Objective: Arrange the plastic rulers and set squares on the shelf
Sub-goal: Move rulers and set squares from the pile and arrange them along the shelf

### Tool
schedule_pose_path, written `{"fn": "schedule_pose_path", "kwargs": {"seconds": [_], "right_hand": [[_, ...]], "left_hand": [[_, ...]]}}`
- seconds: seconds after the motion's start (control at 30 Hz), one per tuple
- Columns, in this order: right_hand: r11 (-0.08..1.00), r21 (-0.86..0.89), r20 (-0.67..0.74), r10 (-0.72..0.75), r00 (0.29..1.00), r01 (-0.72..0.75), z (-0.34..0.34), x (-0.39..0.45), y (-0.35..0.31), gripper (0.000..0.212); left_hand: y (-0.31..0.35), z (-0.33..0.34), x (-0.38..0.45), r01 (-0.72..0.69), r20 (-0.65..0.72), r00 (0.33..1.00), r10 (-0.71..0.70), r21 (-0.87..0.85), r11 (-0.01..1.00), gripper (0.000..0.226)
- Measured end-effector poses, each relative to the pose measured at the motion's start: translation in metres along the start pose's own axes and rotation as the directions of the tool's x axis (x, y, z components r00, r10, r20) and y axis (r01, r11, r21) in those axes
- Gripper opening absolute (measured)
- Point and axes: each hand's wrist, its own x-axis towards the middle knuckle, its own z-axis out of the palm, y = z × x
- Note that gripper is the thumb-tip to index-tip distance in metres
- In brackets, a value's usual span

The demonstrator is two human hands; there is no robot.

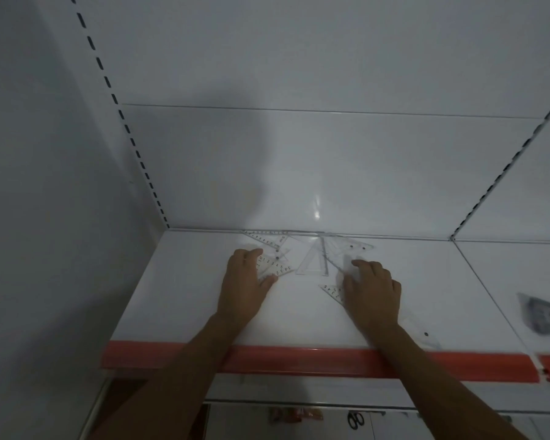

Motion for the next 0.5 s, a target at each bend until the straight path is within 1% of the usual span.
{"fn": "schedule_pose_path", "kwargs": {"seconds": [0.07,0.1,0.2,0.27,0.3,0.37,0.4,0.5], "right_hand": [[1.000,-0.024,-0.017,0.010,1.000,-0.010,-0.007,0.005,-0.006,0.030],[1.000,-0.019,0.000,0.008,1.000,-0.008,-0.012,0.009,-0.013,0.032],[1.000,-0.001,0.132,-0.004,0.991,0.004,-0.018,0.020,-0.049,0.047],[0.996,-0.089,0.219,0.004,0.976,0.016,-0.012,0.022,-0.073,0.060],[0.991,-0.132,0.236,0.017,0.972,0.015,-0.008,0.021,-0.082,0.065],[0.984,-0.176,0.242,0.071,0.968,-0.028,-0.003,0.021,-0.091,0.067],[0.984,-0.169,0.243,0.100,0.965,-0.059,-0.001,0.021,-0.092,0.067],[0.986,-0.090,0.269,0.159,0.950,-0.139,0.003,0.024,-0.090,0.065]], "left_hand": [[-0.001,0.000,0.000,-0.003,0.004,1.000,0.003,0.008,1.000,0.061],[-0.001,0.001,0.000,-0.010,0.002,1.000,0.010,0.010,1.000,0.061],[0.000,0.001,0.000,-0.016,-0.005,1.000,0.016,0.014,1.000,0.063],[0.001,0.000,-0.001,-0.012,-0.001,1.000,0.012,0.008,1.000,0.065],[0.001,0.000,-0.001,-0.011,0.001,1.000,0.011,0.005,1.000,0.066],[0.001,0.000,-0.002,-0.021,-0.002,1.000,0.021,-0.006,1.000,0.066],[0.000,0.000,-0.003,-0.024,-0.007,1.000,0.024,-0.016,1.000,0.066],[-0.001,0.000,-0.001,-0.025,-0.015,1.000,0.025,-0.032,0.999,0.065]]}}
